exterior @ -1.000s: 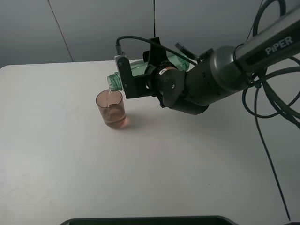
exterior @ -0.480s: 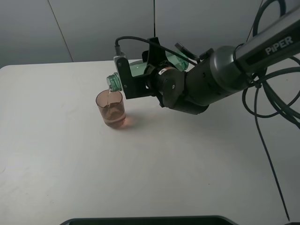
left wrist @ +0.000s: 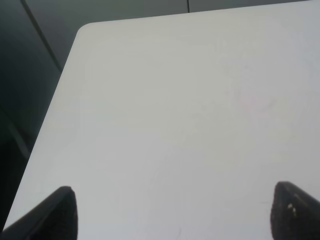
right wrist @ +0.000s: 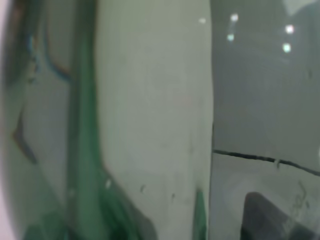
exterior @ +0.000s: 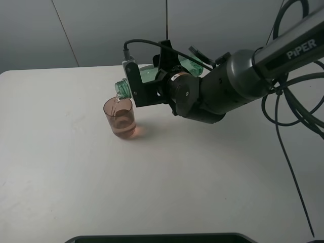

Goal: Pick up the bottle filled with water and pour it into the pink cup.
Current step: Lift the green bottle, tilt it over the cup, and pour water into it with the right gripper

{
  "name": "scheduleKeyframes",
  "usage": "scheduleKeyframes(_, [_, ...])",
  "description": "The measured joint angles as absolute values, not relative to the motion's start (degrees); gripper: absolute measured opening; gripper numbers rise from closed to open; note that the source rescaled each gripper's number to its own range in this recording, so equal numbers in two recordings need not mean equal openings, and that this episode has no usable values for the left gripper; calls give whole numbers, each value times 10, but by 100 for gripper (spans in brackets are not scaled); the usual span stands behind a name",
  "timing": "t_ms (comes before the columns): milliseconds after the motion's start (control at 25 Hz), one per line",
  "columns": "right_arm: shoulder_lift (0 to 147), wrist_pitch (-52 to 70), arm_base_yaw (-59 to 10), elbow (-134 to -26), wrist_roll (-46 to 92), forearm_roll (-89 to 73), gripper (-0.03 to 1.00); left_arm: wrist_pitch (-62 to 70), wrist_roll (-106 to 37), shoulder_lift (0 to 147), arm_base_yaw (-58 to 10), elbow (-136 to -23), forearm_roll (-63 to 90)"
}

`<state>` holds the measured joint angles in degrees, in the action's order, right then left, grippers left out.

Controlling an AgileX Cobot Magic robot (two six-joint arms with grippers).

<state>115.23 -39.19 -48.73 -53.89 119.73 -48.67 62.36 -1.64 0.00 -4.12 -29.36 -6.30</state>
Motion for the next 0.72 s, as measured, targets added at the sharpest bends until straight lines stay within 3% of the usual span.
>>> scheduleKeyframes(720, [1152, -400, -487, -539, 1197, -472, 0, 624, -16, 0, -41, -294, -63])
